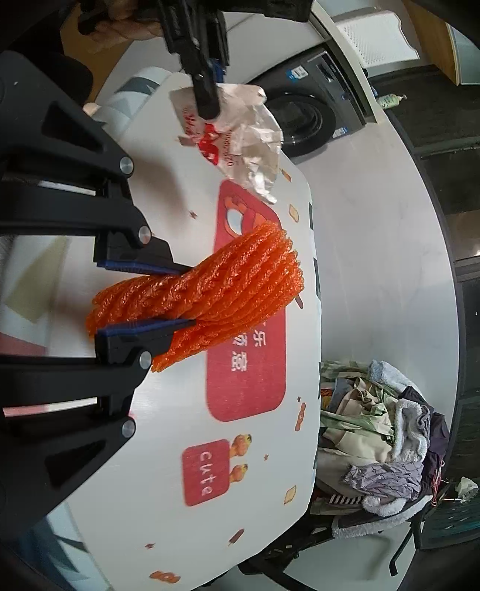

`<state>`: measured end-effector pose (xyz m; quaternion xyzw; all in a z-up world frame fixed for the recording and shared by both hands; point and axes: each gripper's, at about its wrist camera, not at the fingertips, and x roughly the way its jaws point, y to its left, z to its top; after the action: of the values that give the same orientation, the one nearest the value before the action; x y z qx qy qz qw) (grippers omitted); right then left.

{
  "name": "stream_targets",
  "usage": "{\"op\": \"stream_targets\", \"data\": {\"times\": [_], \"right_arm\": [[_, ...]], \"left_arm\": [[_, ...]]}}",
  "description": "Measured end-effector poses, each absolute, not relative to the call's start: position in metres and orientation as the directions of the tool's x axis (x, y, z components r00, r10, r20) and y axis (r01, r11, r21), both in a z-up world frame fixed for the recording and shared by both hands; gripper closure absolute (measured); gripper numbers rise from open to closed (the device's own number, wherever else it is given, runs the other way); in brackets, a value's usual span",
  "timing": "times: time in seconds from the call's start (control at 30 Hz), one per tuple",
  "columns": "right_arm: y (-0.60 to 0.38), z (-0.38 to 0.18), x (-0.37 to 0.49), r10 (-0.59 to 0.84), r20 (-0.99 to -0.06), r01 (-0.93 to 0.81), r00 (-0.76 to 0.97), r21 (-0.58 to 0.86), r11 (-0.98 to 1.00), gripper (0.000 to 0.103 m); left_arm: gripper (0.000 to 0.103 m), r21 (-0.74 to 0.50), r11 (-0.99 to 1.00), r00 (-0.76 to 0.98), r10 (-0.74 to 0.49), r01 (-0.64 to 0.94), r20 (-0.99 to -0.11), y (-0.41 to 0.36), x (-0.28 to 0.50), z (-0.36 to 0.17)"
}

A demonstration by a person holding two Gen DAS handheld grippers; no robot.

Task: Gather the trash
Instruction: 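Carry the paper with the left tool while the right tool carries the orange net to the bin, then open the left tool over the bin while the right tool drops the orange net in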

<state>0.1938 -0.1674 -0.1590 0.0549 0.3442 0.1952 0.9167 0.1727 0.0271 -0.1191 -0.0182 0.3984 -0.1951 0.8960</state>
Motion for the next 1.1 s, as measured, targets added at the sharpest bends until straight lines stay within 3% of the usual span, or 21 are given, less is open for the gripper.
{"op": "stream_targets", "data": {"times": [0.57, 0.8, 0.83, 0.97, 1.1], "right_arm": [[-0.184, -0.162, 0.078, 0.43, -0.58, -0.329, 0.692, 0.277, 0.903, 0.079], [-0.188, -0.175, 0.05, 0.438, -0.59, -0.332, 0.679, 0.285, 0.899, 0.079], [-0.189, -0.178, 0.048, 0.438, -0.593, -0.329, 0.676, 0.288, 0.899, 0.079], [-0.189, -0.195, 0.042, 0.442, -0.617, -0.309, 0.651, 0.317, 0.897, 0.079], [-0.179, -0.221, 0.039, 0.483, -0.66, -0.315, 0.576, 0.367, 0.875, 0.079]], "left_arm": [[0.086, -0.281, 0.84, 0.434, -0.492, 0.464, -0.755, -0.008, 0.014, -0.164], [0.084, -0.295, 0.832, 0.359, -0.486, 0.47, -0.797, -0.021, -0.003, -0.199], [0.081, -0.296, 0.832, 0.351, -0.484, 0.47, -0.802, -0.023, -0.002, -0.204], [0.048, -0.282, 0.847, 0.358, -0.461, 0.45, -0.812, -0.023, 0.007, -0.213], [0.042, -0.269, 0.873, 0.402, -0.435, 0.406, -0.806, -0.014, 0.012, -0.211]]}}
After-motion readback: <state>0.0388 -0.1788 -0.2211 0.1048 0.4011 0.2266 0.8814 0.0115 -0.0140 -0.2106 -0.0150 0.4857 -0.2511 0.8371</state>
